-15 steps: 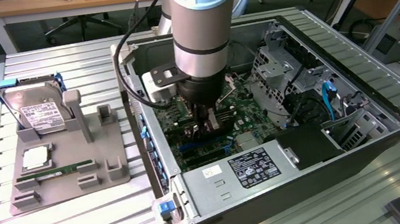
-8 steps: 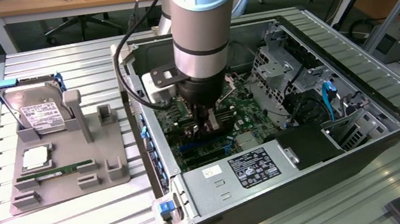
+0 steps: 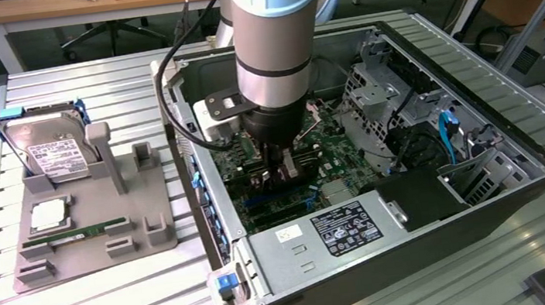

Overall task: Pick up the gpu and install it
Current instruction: 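Insert the gpu into the slot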

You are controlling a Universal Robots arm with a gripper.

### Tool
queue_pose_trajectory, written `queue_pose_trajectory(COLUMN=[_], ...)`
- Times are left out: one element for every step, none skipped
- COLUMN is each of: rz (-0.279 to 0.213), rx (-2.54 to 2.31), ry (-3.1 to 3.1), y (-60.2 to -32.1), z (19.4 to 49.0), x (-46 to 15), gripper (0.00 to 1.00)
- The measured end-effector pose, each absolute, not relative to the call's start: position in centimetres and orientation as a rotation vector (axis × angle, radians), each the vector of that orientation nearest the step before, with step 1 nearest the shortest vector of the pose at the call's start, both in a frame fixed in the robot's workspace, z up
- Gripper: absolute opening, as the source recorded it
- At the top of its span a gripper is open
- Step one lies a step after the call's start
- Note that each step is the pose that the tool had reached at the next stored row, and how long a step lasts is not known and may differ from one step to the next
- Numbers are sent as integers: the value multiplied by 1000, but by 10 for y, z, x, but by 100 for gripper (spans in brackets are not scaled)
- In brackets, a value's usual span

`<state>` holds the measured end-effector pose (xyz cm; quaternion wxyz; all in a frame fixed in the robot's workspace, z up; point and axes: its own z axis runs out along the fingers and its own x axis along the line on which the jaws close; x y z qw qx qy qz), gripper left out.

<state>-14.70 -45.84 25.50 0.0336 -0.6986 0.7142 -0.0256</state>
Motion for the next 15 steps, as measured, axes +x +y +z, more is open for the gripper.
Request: queue_pose_trajectory(rz=[-79,-79,-79,-79,-78,-79,-79,-79,-79,-79,-79,-79,-79,-79,-79], rx=[-2149,-2149,-2149,-2148,-2148,-2149,-2148,-2148,-2149,-2149,-2149,-2149,-2149,-2148,-2146], ry=[2197,2197,2197,2196,2196,2197,2196,2197,2197,2197,2197,2197,2197,2197,2199], y=[-458,-458,-458,-458,-458,-458,-458,-458,-458,-458,-458,-458,-458,-458,-458], z=[255,255,255,255,256,259,259,259,259,259,259,259,259,259,259], x=[-147,-147,-147,-147,-147,-147,-147,-147,-147,-147,-147,-147,-147,-147,-147], gripper=[27,27,27,27,27,27,27,27,27,27,27,27,27,27,27])
